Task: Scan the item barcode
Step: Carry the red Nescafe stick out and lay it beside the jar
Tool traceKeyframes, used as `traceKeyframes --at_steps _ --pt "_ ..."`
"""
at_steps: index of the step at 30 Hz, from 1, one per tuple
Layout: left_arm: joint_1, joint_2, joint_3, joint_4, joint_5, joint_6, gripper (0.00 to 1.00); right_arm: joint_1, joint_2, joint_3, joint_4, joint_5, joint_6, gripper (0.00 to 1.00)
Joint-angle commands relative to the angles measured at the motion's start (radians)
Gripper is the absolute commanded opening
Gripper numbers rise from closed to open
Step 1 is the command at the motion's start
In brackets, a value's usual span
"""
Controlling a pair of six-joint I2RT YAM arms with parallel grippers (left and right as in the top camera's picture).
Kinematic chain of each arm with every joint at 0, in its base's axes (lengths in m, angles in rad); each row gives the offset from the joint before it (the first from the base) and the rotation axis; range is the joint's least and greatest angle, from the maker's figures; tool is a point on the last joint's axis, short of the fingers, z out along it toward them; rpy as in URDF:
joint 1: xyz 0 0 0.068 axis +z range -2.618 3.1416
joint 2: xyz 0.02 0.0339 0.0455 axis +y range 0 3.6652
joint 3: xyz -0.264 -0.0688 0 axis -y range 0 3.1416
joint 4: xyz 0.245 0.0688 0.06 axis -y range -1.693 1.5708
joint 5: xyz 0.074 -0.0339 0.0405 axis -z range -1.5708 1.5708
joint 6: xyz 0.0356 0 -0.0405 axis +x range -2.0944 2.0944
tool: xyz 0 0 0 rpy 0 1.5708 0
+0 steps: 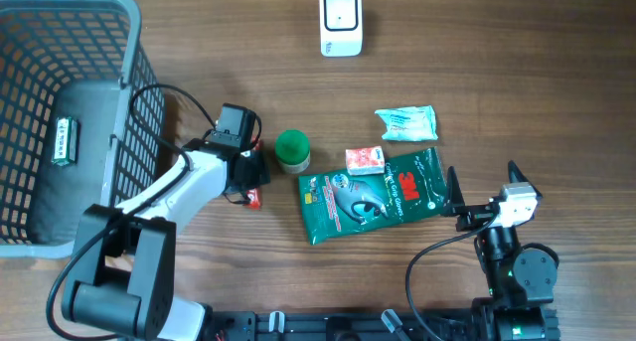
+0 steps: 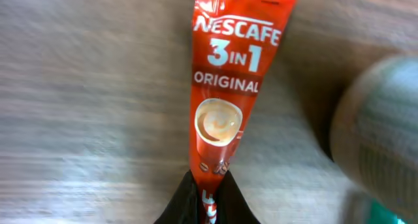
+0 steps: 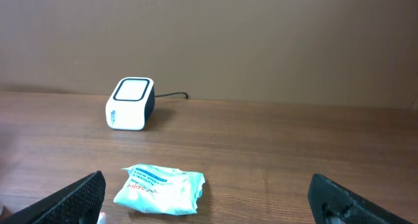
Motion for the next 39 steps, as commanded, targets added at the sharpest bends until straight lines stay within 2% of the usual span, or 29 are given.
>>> traceKeyframes --at_steps 1,5,8,11,16,19,23,26,29,31,34,39 --pt "0.002 -0.113 -0.020 -0.013 0.152 -0.012 0.04 0.000 -0.006 -0.001 0.002 -0.008 -0.012 1.00" --pt "0.002 -0.346 -0.020 -0.068 0.192 -0.013 0.04 0.000 -0.006 -0.001 0.002 -0.008 -0.012 1.00" --pt "0.000 -0.451 -0.021 -0.101 0.234 -0.013 0.04 0.000 -0.006 -0.001 0.002 -0.008 -0.012 1.00" --pt "-0.060 -0.481 -0.021 0.040 0.327 -0.013 0.04 0.000 -0.006 -0.001 0.002 -0.008 -0.012 1.00" --pt "-0.210 -0.393 -0.021 0.293 0.280 -0.013 0.04 0.000 -0.006 -0.001 0.002 -0.008 -0.012 1.00" --pt "-0.235 -0.228 -0.021 0.413 0.247 -0.054 0.04 0.000 -0.006 -0.001 0.002 -0.008 -0.012 1.00" --pt "-0.244 -0.033 -0.021 0.502 0.257 -0.092 0.04 0.000 -0.006 -0.001 0.002 -0.008 -0.012 1.00" --pt "-0.276 0.043 -0.021 0.548 0.269 -0.091 0.04 0.000 -0.006 -0.001 0.002 -0.008 -0.012 1.00" --pt "-0.299 0.052 -0.021 0.549 0.208 -0.092 0.04 0.000 -0.006 -0.001 0.002 -0.008 -0.012 1.00" --pt "-0.299 0.052 -0.021 0.497 0.070 -0.206 0.04 0.000 -0.006 -0.001 0.002 -0.008 -0.012 1.00" --pt "-0.299 0.052 -0.021 0.450 -0.013 -0.278 0.04 0.000 -0.006 -0.001 0.002 -0.008 -0.012 1.00" --pt "-0.302 0.045 -0.020 0.442 -0.012 -0.277 0.04 0.000 -0.006 -0.001 0.002 -0.008 -0.012 1.00"
